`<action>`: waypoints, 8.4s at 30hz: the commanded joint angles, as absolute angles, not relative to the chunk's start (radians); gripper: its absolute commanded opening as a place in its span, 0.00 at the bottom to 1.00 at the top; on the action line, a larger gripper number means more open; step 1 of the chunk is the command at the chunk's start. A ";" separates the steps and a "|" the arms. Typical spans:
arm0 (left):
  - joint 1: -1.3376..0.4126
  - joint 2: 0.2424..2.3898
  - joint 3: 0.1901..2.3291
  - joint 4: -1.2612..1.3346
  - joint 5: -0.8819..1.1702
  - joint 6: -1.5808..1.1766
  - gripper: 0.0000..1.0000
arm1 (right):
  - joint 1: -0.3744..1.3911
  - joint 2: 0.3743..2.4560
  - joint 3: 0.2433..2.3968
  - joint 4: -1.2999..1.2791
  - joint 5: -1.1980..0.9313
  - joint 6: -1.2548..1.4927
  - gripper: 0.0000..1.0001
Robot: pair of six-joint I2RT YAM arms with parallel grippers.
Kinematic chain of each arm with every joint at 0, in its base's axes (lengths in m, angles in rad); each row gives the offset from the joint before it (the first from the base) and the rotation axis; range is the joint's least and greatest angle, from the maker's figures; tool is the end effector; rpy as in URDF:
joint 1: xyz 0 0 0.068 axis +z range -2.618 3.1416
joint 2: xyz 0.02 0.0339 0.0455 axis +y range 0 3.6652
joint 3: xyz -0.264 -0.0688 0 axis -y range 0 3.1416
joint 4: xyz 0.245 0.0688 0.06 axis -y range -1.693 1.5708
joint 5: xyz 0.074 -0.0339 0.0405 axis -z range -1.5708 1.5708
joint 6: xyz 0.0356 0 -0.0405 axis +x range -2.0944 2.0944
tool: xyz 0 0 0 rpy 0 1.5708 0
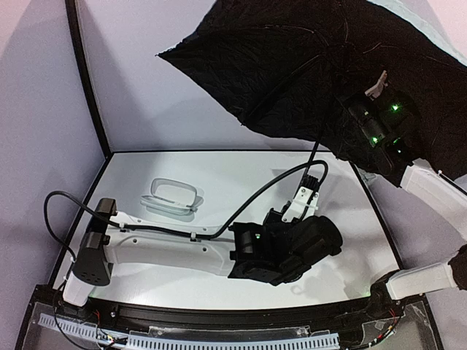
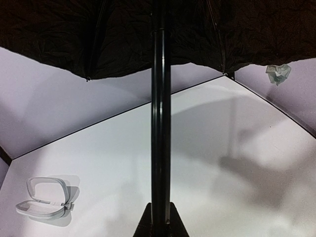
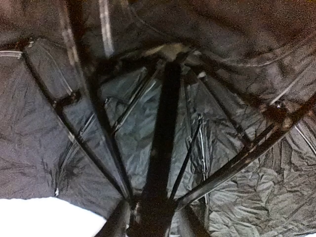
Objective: Open the umbrella
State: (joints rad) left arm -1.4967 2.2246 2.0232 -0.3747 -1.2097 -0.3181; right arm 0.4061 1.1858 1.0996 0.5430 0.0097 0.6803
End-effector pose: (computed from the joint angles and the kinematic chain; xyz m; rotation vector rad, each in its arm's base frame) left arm 0.0706 -0.5014 0.2857 0.4028 1.7179 -0.0034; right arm 0.2468 0.1057 0.4452 0.1682 1.1528 0.9620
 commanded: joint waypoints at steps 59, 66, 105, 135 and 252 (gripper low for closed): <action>-1.597 1.993 1.687 -0.549 -0.925 -0.502 0.01 | 0.243 1.690 1.731 0.532 -0.361 0.887 0.25; -1.531 1.997 1.608 0.178 -1.125 -0.100 0.01 | 0.330 1.478 1.463 0.518 -0.544 0.879 0.66; -1.530 2.031 1.743 0.137 -1.245 -0.211 0.01 | 0.455 1.217 1.164 0.707 -0.251 0.815 0.68; -1.527 2.071 1.785 0.029 -1.293 -0.266 0.01 | 0.536 1.201 1.170 0.564 -0.003 0.629 0.56; -1.434 1.958 1.632 0.021 -0.952 -0.439 0.01 | 0.497 1.307 1.269 0.397 -0.079 0.823 0.46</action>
